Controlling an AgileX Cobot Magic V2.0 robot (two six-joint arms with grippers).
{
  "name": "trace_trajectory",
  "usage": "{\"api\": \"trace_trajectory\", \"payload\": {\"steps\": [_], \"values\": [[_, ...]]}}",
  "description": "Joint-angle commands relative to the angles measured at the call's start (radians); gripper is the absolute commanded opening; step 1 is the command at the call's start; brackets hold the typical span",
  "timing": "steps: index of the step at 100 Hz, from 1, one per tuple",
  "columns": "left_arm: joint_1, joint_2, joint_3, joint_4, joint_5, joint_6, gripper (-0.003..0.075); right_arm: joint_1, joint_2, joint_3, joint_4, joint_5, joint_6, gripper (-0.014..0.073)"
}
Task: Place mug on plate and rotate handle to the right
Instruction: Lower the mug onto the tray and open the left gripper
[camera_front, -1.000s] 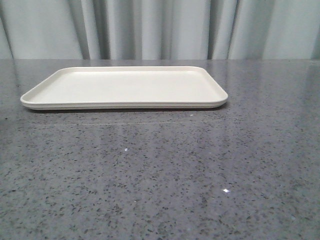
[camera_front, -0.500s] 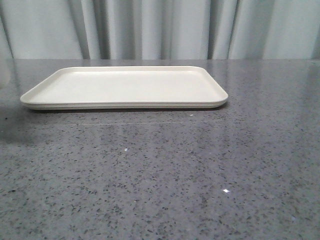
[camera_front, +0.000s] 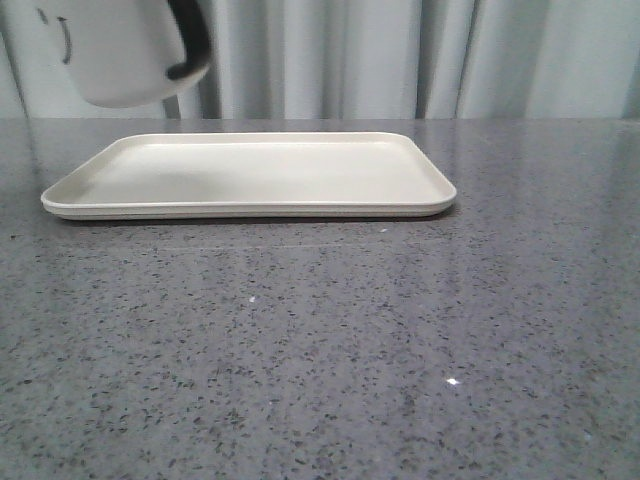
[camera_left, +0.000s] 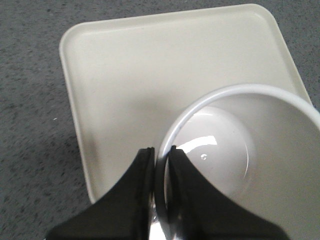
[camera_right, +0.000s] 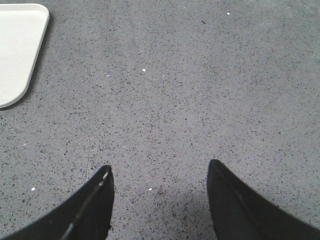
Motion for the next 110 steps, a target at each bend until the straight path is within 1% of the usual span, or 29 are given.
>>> {"api": "trace_trajectory", "payload": {"steps": [1,19,36,54,81,110], "values": [[-0.029,0.035,-0.080,-0.028,-0.070,-0.022,-0.0020,0.001,0.013,-0.035,-0.002,-0.070,-0.009,0.0428],[-0.068,0.172,-0.183,-0.028,-0.065,-0.038,-0.0020,0.001,0.013,-0.035,-0.002,-0.070,-0.009,0.0428],[-0.094,0.257,-0.239,-0.028,-0.053,-0.040,-0.0020,0.001,0.013,-0.035,-0.002,-0.070,-0.009,0.0428],[-0.120,0.298,-0.243,-0.024,-0.049,-0.040,-0.0020,0.001,0.013,-0.035,-0.002,-0.070,-0.009,0.0428],[-0.120,0.338,-0.243,-0.014,-0.002,-0.040,-0.0020,0.001,0.013,-0.035,-0.002,-0.070,-0.009,0.0428],[-0.120,0.343,-0.245,-0.014,-0.006,-0.040,-0.0020,0.001,0.013,-0.035,-0.003,-0.070,-0.009,0.0428]]}}
